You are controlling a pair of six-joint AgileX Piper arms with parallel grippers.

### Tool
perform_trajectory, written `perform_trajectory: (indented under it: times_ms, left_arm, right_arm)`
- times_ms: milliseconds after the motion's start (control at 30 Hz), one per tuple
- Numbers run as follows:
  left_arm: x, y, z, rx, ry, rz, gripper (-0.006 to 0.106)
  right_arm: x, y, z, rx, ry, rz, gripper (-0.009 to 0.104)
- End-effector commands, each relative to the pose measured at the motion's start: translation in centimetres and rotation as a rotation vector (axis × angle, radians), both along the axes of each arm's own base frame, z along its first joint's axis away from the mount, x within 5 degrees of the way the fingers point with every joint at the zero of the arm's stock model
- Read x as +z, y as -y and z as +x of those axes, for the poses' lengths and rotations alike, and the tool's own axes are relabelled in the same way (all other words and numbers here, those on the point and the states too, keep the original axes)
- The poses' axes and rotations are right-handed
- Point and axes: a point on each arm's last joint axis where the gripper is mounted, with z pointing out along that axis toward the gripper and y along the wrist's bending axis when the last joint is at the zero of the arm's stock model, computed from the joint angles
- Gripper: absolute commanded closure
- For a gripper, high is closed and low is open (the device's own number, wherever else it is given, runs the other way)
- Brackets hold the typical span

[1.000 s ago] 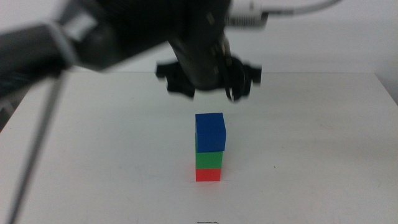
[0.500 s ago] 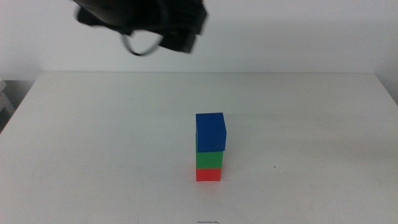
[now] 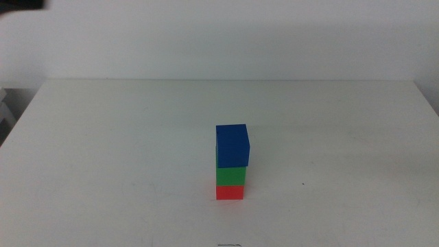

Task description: Stack red cubes first, then green, then blue cubes in a specific spot.

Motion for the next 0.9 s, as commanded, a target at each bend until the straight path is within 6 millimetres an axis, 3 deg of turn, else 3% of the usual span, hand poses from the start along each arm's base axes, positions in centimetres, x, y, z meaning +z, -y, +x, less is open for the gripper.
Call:
perform_trajectory:
  times_ms: [0, 233, 533, 700, 867]
  left_arm:
    - [1.7, -1.1, -2.1, 0.03, 0.144, -0.059, 0.01]
    - [2.7, -2.2, -5.6, 0.05, 0.23, -0.07, 0.01]
    - [3.0, -2.5, -6.9, 0.054, 0.265, -0.073, 0.01]
    - [2.1, -2.6, -7.3, 0.057, 0.301, -0.08, 0.01]
    - [-0.7, -2.7, -7.8, 0.059, 0.325, -0.087, 0.01]
  right_arm:
    - [1.2, 0.0, 0.3, -0.01, 0.076, 0.044, 0.008]
    - [1.2, 0.0, 0.3, -0.01, 0.076, 0.044, 0.008]
    - [1.2, 0.0, 0.3, -0.01, 0.076, 0.044, 0.008]
    - [1.2, 0.0, 0.3, -0.01, 0.076, 0.044, 0.008]
    - [1.2, 0.0, 0.3, -0.01, 0.076, 0.044, 0.008]
